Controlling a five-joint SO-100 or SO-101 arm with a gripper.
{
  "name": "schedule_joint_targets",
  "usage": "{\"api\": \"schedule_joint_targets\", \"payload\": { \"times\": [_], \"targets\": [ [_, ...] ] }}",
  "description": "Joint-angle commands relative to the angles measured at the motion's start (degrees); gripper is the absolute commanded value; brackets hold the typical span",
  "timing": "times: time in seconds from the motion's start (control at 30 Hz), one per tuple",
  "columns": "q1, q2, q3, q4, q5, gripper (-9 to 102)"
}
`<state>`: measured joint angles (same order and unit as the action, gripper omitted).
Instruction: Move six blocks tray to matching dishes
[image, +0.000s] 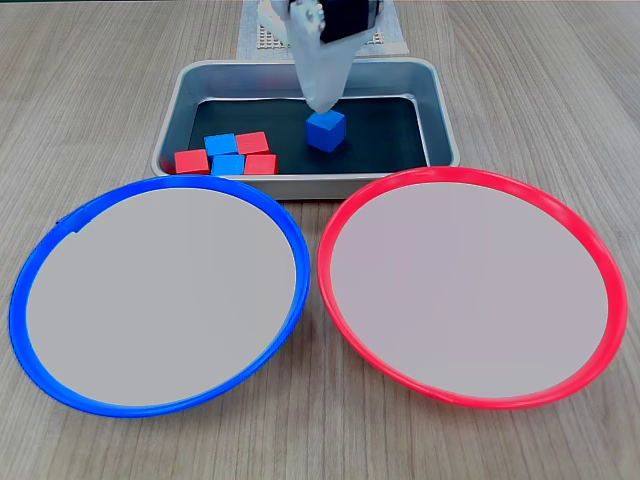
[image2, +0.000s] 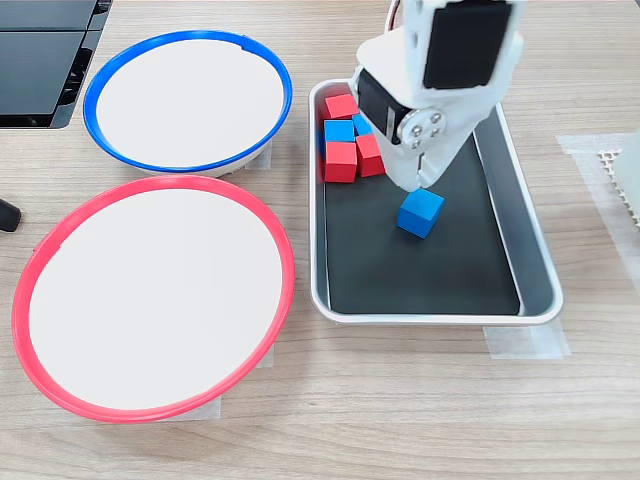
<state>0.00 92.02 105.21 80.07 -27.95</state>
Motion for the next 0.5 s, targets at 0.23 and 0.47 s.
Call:
{"api": "schedule_joint_targets", "payload": {
  "times": [0.23, 0.47],
  "targets": [
    [1.49, 3.87, -0.88, 4.83, -22.06, 16],
    [4.75, 3.25, 9.76, -7.03, -39.64, 21]
  ]
}}
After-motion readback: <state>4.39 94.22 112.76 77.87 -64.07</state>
